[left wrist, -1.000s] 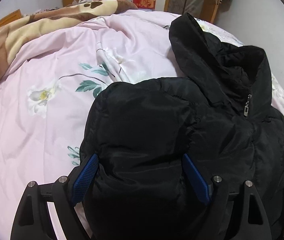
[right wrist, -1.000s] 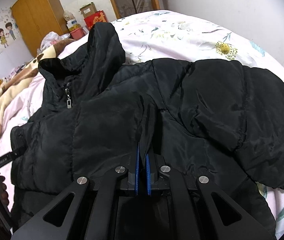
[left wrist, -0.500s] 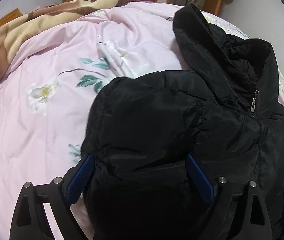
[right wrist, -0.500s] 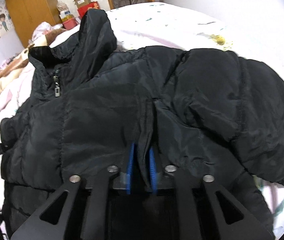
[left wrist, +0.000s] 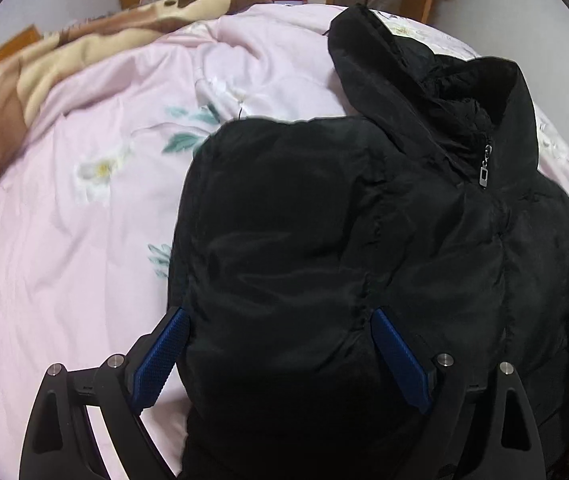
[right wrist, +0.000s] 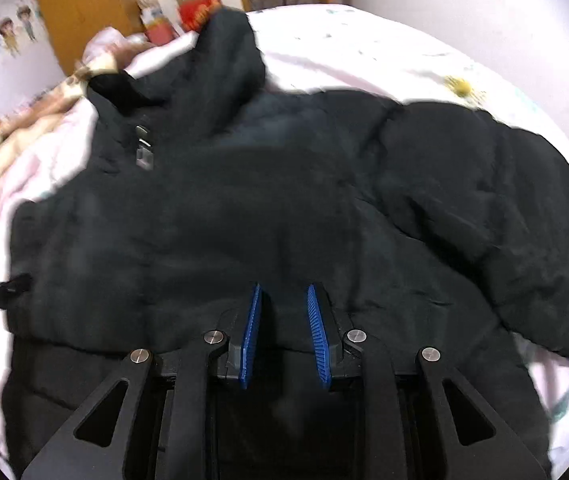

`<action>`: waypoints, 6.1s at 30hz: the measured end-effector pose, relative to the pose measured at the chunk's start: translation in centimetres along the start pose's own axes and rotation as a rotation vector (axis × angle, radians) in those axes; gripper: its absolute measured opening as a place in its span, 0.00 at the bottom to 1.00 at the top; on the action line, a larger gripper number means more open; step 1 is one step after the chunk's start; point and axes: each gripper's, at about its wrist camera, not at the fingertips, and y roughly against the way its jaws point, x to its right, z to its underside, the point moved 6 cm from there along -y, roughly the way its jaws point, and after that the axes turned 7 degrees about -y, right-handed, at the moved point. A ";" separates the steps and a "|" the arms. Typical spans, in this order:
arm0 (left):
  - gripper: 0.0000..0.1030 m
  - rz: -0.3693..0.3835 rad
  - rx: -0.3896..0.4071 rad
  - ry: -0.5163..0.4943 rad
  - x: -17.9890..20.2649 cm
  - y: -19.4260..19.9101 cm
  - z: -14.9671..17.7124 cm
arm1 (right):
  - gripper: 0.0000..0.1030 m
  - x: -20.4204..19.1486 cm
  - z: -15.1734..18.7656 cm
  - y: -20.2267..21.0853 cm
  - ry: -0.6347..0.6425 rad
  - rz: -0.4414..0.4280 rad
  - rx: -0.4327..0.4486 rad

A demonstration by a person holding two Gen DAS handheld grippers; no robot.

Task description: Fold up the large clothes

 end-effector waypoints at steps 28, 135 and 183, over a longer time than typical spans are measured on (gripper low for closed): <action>0.90 0.255 0.187 -0.298 19.5 12.3 5.0 | 0.60 29.1 6.5 16.6 -0.714 0.068 0.252; 0.99 0.670 -0.160 -0.069 23.4 3.5 -1.9 | 0.60 8.8 1.6 11.6 0.075 -0.182 0.157; 0.10 0.536 0.090 0.235 6.3 7.3 -2.2 | 0.60 4.3 -3.4 7.6 0.053 -0.129 0.161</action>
